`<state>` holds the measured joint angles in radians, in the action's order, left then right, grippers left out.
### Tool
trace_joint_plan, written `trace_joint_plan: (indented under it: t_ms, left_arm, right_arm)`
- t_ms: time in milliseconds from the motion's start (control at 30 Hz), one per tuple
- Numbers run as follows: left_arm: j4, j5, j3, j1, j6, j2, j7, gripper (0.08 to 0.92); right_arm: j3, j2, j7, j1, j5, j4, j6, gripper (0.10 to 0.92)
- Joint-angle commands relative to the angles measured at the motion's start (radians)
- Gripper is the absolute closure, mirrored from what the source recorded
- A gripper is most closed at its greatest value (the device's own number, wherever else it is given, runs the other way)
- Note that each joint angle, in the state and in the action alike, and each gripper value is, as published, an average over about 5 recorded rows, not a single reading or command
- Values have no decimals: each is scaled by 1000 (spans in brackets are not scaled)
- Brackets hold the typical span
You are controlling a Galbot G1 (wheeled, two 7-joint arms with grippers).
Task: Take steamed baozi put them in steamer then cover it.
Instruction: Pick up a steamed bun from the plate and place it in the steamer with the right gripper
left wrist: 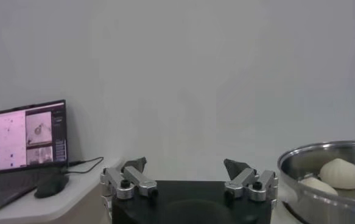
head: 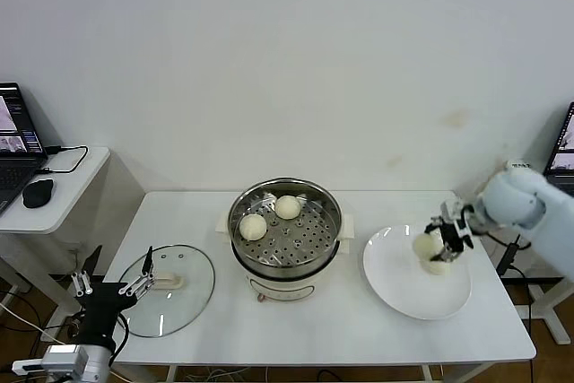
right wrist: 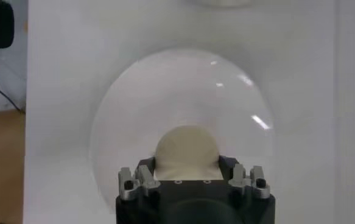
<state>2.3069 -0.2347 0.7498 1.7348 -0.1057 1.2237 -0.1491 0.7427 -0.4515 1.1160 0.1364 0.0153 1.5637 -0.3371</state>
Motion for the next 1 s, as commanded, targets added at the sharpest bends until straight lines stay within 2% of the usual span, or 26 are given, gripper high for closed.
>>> trace_joint_plan:
  t_ms: [33,233,533,1000]
  left_arm:
    - [1,-2,1,-1,-1,-1,0,177]
    - [-4,-1,-1,-10,-1,9,-1,177]
    - [-6,0,11,-14,-1,25,-3,177]
    - [1,-6,46,-10,0,31,-5,177]
  right_arm:
    - [223,-59,9,421,134,11,-9,380]
    - [327,-259,-22,563,200,16,-15,381]
    - [389,-493,-95,505,267,20,86,381]
    - [529,-654,-87,390,43,-93,460,372]
